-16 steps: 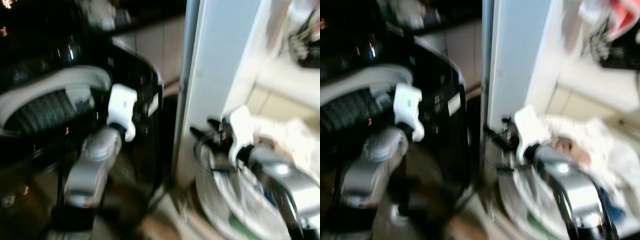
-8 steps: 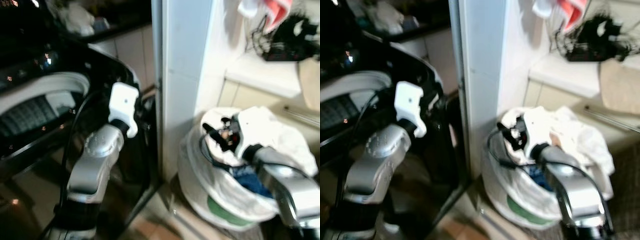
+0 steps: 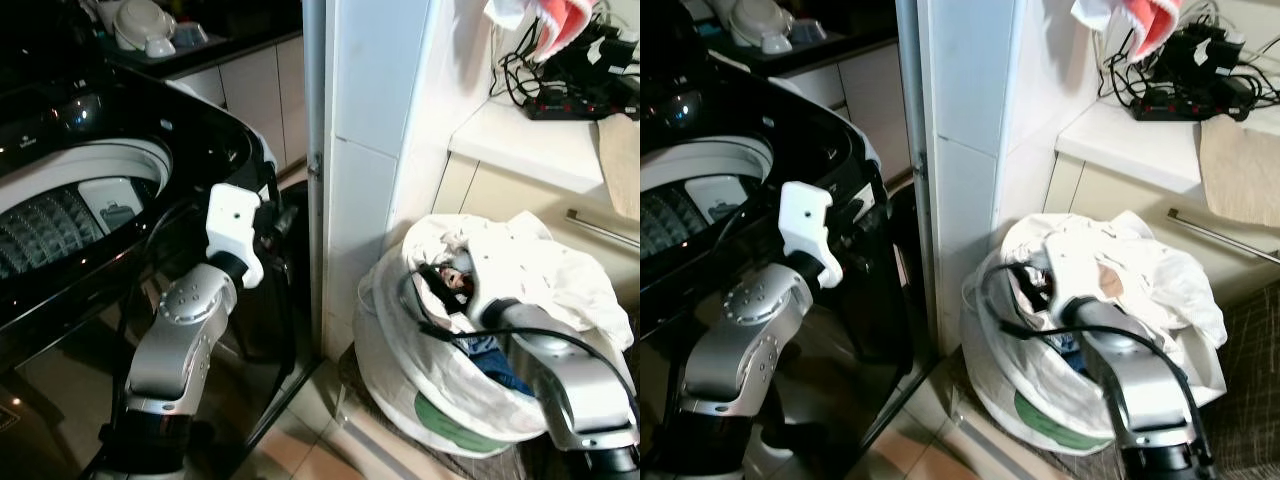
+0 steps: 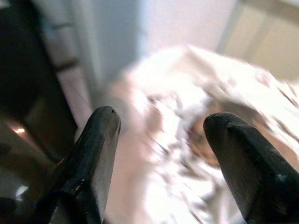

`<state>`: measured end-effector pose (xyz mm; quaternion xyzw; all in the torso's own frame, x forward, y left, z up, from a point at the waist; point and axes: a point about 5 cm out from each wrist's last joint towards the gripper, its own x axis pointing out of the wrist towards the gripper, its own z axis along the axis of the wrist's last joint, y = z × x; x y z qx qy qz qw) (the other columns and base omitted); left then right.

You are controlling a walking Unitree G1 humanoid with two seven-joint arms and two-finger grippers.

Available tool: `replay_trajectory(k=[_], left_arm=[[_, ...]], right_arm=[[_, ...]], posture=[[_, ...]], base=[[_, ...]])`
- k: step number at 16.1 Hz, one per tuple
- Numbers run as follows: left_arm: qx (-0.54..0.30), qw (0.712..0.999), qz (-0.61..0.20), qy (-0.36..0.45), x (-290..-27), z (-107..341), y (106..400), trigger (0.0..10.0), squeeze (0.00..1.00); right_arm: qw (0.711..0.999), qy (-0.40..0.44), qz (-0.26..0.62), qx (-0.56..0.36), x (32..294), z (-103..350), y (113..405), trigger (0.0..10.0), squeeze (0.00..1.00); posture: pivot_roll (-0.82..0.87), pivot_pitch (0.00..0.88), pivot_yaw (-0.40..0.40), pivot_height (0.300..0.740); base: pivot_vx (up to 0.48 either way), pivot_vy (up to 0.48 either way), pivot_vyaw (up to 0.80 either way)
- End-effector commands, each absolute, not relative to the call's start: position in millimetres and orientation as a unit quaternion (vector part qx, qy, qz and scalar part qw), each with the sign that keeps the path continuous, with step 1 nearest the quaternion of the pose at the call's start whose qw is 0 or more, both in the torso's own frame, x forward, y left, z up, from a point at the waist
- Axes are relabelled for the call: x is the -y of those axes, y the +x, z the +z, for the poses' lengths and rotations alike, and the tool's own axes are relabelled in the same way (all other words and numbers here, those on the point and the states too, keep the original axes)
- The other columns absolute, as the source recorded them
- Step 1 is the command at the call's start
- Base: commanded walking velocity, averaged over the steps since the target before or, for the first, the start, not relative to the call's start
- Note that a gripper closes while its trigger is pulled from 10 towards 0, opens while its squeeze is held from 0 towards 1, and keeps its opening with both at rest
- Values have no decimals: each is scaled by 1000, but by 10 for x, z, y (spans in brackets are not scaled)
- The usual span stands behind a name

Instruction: Clothes washing

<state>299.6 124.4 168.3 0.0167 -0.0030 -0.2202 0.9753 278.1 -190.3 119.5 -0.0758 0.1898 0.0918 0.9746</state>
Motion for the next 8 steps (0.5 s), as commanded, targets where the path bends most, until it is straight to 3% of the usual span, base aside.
replay_trajectory(k=[1, 3, 4, 7, 8], left_arm=[[-2, 969, -247, 21, -1201, 1684, 2976, 10000, 0], [3, 947, -317, 38, -1121, 1716, 2910, 10000, 0], [3, 947, -317, 38, -1121, 1716, 2910, 10000, 0], [9, 927, -372, 43, -1070, 1827, 2876, 10000, 0], [9, 927, -372, 43, -1070, 1827, 2876, 10000, 0]], right_arm=[[974, -80, 63, -200, 2039, 1212, 2811, 10000, 1000], [969, -98, 36, -225, 2309, 1157, 2864, 10000, 1000], [969, -98, 36, -225, 2309, 1157, 2864, 10000, 1000], [965, -97, -39, -240, 2762, 1025, 3104, 10000, 1000], [965, -97, -39, -240, 2762, 1025, 3104, 10000, 1000]], posture=[[-69, 0, 36, 740], [-69, 0, 37, 740], [-69, 0, 37, 740], [-56, 0, 52, 740], [-56, 0, 52, 740]], base=[[0, 0, 0], [0, 0, 0], [0, 0, 0], [0, 0, 0], [0, 0, 0]])
